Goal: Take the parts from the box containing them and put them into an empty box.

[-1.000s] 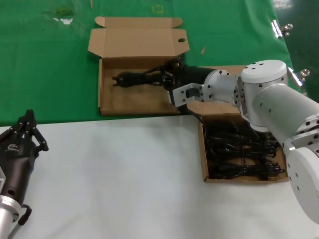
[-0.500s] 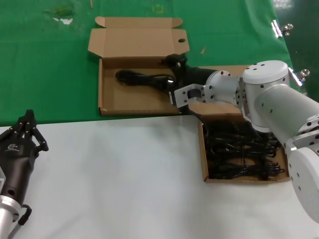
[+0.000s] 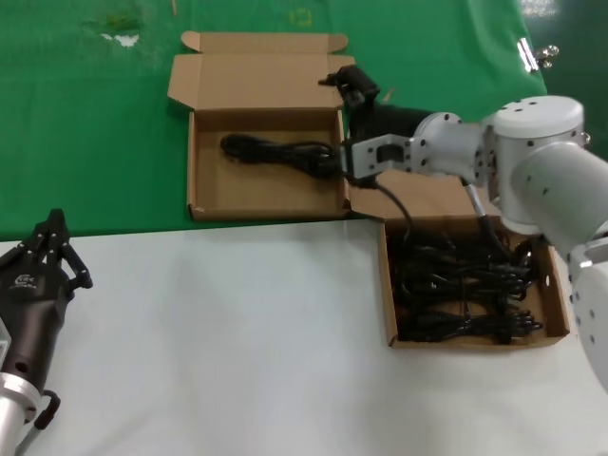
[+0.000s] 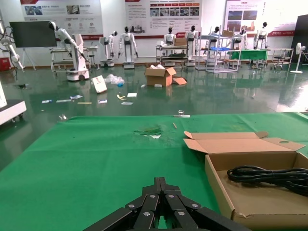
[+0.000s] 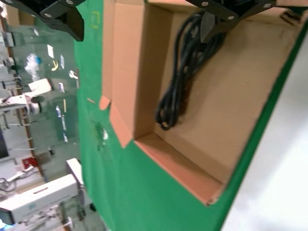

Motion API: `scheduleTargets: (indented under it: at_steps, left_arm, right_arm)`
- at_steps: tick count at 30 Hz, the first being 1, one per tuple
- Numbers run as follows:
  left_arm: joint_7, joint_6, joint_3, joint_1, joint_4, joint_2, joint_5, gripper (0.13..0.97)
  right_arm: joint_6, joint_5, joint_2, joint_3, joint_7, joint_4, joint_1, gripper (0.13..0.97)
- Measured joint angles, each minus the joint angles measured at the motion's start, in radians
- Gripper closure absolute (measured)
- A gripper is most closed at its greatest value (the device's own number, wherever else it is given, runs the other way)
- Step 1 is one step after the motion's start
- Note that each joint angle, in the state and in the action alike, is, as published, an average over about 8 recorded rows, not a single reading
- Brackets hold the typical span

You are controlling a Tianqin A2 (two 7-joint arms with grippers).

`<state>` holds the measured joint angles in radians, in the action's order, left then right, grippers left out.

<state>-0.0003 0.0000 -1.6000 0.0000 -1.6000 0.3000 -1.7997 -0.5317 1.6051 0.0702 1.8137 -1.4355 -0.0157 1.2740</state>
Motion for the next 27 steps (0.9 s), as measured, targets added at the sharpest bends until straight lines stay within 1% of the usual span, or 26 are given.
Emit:
scheduleTargets:
  at_steps: [6,9,13,18,22,24,27]
  left_arm:
    - [0.000,0.000,0.000,0.000,0.000,0.000,0.000,0.957]
    - [0.000,0.000,0.000,0.000,0.000,0.000,0.000,0.957]
    - [0.000,0.000,0.000,0.000,0.000,0.000,0.000,0.957]
    - [0.000,0.000,0.000,0.000,0.000,0.000,0.000,0.957]
    - [0.000,0.000,0.000,0.000,0.000,0.000,0.000,0.957]
    - [0.000,0.000,0.000,0.000,0.000,0.000,0.000,0.957]
    - [0.000,0.000,0.000,0.000,0.000,0.000,0.000,0.957]
  right_arm:
    - [-0.040,0.031,0.039,-0.032,0.014,-0.015,0.005,0.226]
    - [-0.060,0.040,0.066,-0.040,0.059,-0.052,-0.009,0.226]
    - [-0.077,0.037,0.113,-0.032,0.183,-0.171,-0.064,0.196]
    - [-0.075,0.013,0.183,-0.003,0.402,-0.392,-0.173,0.146]
    - [-0.061,-0.006,0.237,0.012,0.562,-0.556,-0.259,0.139]
    - [-0.055,-0.012,0.255,0.016,0.615,-0.610,-0.289,0.135]
    - [-0.051,-0.015,0.268,0.018,0.652,-0.649,-0.311,0.129]
